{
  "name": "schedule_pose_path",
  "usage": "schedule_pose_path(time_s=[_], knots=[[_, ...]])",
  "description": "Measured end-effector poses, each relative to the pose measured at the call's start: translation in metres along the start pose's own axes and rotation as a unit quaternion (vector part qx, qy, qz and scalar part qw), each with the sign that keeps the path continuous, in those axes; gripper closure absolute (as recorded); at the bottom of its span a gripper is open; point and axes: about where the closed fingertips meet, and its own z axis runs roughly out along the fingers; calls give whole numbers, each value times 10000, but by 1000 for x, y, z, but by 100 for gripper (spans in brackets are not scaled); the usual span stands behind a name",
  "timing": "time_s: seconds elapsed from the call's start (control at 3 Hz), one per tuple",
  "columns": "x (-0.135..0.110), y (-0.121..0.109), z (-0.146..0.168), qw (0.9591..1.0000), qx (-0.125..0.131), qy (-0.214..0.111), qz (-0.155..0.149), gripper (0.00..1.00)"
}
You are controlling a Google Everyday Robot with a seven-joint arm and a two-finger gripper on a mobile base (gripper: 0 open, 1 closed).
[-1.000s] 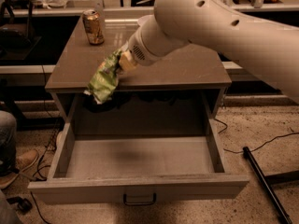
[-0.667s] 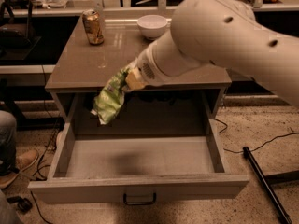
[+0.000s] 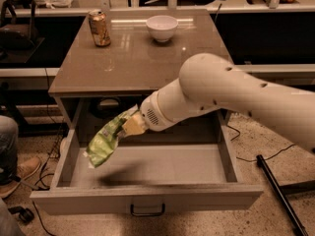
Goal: Place green jalapeno chip bag into top drawer
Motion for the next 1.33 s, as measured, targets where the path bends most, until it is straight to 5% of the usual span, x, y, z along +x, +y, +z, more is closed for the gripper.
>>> schedule_pose_path(time_s=[0.33,0.67,1.33], knots=[[12,-13,58,9989,-430,-41,-188,100],[26,-40,88,9990,-358,-158,-216,82],[65,-79,91,9990,114,-417,56,36]])
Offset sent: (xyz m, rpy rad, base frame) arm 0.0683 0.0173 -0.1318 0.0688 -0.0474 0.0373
